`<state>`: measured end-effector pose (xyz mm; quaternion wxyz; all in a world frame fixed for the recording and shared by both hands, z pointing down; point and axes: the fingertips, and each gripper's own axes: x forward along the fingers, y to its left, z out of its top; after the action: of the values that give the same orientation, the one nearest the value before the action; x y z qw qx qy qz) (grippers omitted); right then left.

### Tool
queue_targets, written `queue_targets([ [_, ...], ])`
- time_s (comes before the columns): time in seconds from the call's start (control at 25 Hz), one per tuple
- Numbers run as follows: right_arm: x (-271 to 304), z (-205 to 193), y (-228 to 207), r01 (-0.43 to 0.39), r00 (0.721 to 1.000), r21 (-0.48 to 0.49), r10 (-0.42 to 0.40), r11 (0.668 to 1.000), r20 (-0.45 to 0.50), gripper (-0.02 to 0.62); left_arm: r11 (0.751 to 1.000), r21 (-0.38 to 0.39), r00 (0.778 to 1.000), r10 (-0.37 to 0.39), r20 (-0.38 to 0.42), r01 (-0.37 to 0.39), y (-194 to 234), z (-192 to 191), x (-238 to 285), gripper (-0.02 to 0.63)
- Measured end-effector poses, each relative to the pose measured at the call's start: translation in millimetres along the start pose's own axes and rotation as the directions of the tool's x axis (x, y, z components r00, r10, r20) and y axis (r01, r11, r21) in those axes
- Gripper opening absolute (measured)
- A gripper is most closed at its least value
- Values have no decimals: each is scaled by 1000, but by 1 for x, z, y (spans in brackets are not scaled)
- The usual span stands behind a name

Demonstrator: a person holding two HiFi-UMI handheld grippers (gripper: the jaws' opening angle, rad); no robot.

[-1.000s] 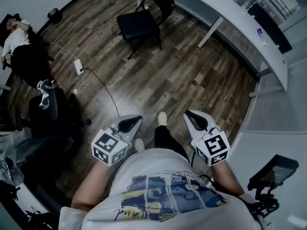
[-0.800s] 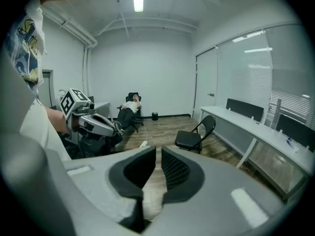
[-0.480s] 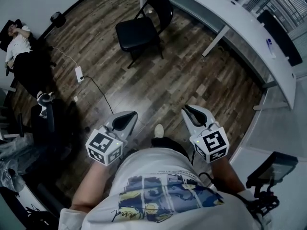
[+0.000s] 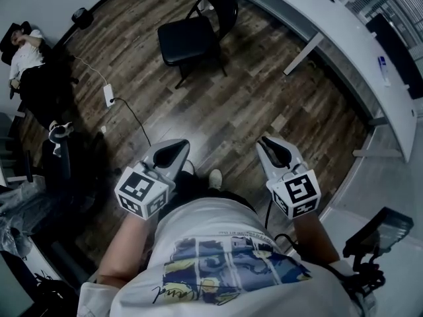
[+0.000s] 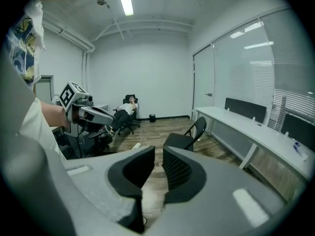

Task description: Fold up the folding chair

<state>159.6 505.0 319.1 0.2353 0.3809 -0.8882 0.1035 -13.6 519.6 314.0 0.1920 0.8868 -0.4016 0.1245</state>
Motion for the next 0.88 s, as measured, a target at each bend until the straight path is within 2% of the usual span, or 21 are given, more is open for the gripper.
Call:
queue_targets([
  [0.2,3,7,-2,15,1000,-3,-15,1000,5,38,1000,-6,1000,4,0,-4,11,3,1,5],
  [0.44,18,13,-14,51,999,-5,-51,999,-4,38,999,1,999,-36,19,36,28,11,22,5],
  [0.68,61,30,-79,73,997,7,-72,997,-25,46,998,-22,998,-53,16,54,68,39,88,6],
  [0.88,101,54,-96,63,997,-2,-63,998,-40,61,997,-41,998,-59,20,60,109,53,107,12],
])
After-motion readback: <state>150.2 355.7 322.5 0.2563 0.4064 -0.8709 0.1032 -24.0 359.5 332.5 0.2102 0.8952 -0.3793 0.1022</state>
